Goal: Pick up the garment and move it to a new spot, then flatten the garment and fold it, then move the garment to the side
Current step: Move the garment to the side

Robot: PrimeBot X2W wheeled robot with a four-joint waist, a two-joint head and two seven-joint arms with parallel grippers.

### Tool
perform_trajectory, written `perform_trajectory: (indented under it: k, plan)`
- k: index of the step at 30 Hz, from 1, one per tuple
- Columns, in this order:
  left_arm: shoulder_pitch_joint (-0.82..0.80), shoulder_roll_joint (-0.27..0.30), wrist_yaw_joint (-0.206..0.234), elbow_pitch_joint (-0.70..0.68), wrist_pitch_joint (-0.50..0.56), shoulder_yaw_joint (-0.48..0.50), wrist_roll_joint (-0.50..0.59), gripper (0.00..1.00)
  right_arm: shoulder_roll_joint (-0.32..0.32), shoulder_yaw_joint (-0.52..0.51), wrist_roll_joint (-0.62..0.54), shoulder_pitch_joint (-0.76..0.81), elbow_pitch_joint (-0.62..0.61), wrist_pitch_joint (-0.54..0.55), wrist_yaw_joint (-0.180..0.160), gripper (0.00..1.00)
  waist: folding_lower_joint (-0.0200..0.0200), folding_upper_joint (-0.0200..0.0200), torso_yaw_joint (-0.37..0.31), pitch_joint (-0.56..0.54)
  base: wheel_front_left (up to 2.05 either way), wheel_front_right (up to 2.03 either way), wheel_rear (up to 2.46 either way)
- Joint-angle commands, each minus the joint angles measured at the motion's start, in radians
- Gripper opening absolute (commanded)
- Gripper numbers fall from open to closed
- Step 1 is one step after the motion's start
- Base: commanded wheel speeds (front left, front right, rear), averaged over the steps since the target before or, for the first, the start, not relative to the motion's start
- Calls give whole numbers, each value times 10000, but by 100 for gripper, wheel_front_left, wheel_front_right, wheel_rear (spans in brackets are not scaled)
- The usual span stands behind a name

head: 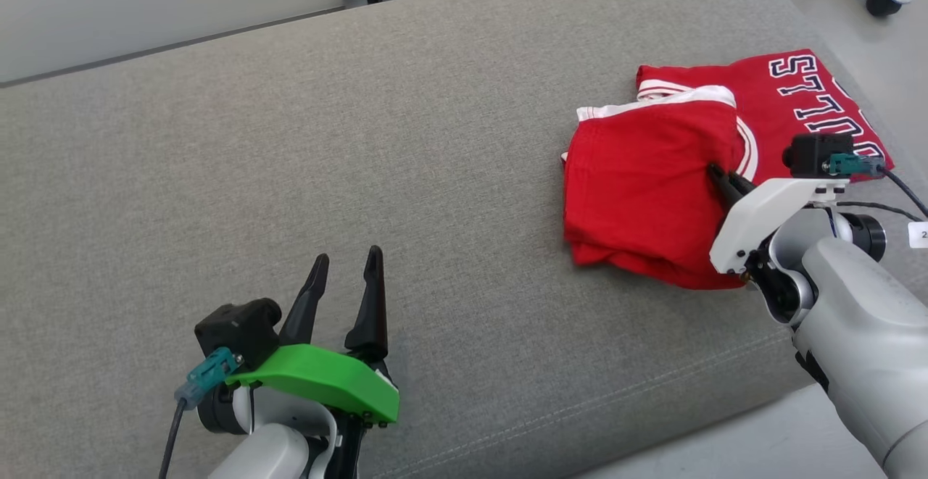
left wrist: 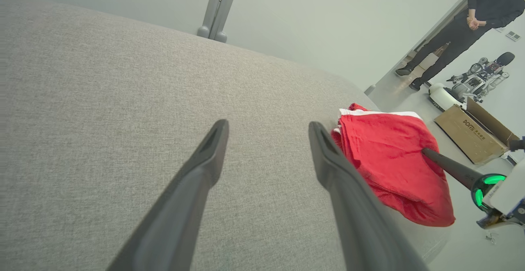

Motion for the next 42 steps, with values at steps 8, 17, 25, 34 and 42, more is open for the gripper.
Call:
perform_trajectory:
  k: [8, 17, 25, 34, 42]
  plan:
    - [-80, 142, 87, -84, 28, 101, 57, 100, -368, 398, -295, -892, -59, 328, -1, 0, 0, -1, 303, 96, 0, 0, 0]
    - [-66, 419, 331, -504, 150, 90, 200, 100, -1640, 1257, -312, -1922, -1010, 1612, -3, 0, 0, -1, 80, 433, 0, 0, 0]
    - [-397, 795, 560, -964, 518, 39, 459, 100, -2620, 1920, 161, -2628, -1937, 2618, -3, 0, 0, -1, -101, 1137, 0, 0, 0]
    - [-807, 1094, 751, -1370, 961, -136, 715, 100, -3382, 2412, 479, -3132, -1825, 2799, -3, 0, 0, -1, 145, 1800, 0, 0, 0]
    - [-1043, 1340, 948, -1653, 1298, -246, 948, 100, -3755, 2888, 492, -3622, -1087, 2366, -3, 0, 0, -1, 447, 2364, 0, 0, 0]
